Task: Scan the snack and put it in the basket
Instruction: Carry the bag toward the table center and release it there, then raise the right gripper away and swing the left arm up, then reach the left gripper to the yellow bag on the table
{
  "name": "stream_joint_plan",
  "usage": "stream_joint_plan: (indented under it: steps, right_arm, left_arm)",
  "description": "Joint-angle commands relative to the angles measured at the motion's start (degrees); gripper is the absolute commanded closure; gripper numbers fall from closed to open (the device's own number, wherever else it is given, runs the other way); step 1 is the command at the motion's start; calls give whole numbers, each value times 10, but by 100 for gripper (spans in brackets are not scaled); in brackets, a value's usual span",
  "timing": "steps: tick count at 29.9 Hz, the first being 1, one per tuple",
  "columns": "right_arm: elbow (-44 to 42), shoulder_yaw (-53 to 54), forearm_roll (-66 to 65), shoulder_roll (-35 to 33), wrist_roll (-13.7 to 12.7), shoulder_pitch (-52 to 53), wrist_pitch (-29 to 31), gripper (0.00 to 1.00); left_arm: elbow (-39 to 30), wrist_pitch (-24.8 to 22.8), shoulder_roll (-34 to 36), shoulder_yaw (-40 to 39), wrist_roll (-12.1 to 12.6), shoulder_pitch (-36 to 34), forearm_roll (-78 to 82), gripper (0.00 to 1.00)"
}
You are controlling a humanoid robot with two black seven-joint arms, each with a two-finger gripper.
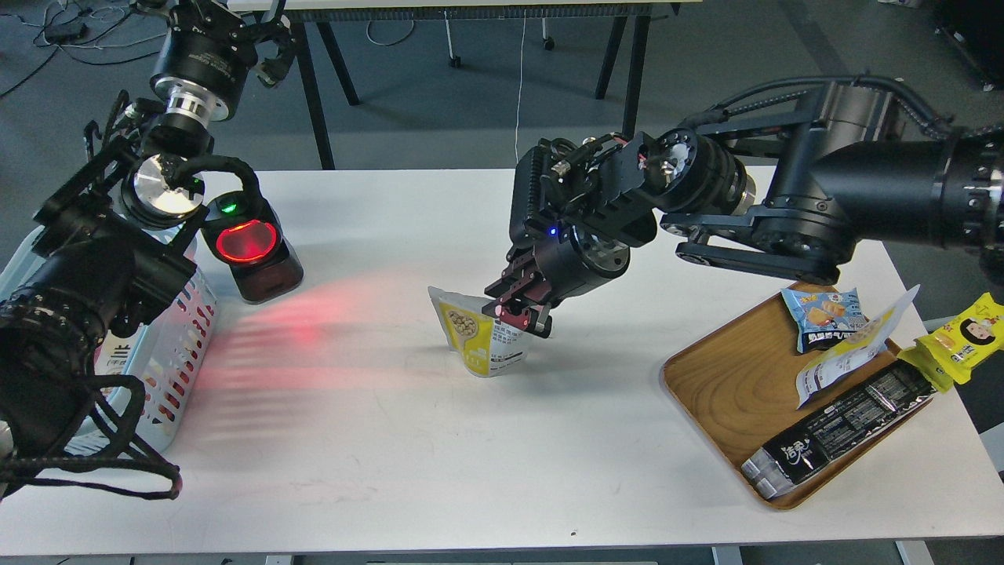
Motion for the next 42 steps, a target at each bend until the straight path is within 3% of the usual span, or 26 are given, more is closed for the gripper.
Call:
stream_joint_plan:
  steps: [1, 7, 10, 11, 16, 18, 20, 28, 33, 42]
  right_arm:
    - [33, 24, 44, -55, 0, 27, 1, 67]
    - [65, 81, 130, -198, 0, 31, 2, 38]
    - [64, 126, 180, -262, 0, -9, 0, 9]
    - [64, 146, 196, -274, 0, -25, 0, 6]
    - [63, 255, 225, -336, 0, -105, 1, 2]
    - [56, 286, 239, -346, 0, -132, 1, 1]
    - [46, 299, 283, -351, 0, -156, 1, 1]
    - [-74, 300, 534, -359, 0, -211, 7, 1]
    - [-144, 300, 653, -354, 0, -238, 10, 1]
    - [-275, 305, 883, -309, 0, -295, 72, 1]
  left_arm:
    - [0, 0, 5, 0, 1, -1, -1, 0]
    - [-10, 0, 41, 17, 8, -9, 3, 1]
    - [-11, 0, 50, 72, 20, -32, 6, 1]
    - [-11, 0, 52, 92, 23, -43, 10, 1]
    - [-17, 0, 72, 152, 27, -78, 53, 1]
    - [-41, 0, 91, 154, 40, -86, 95, 1]
    - [-86, 0, 114, 154, 49, -94, 137, 1]
    - [-314, 0, 197, 156, 50, -83, 313, 1]
    - [-368, 0, 229, 156, 49, -66, 430, 1]
    - [-514, 0, 256, 156, 47, -45, 668, 1]
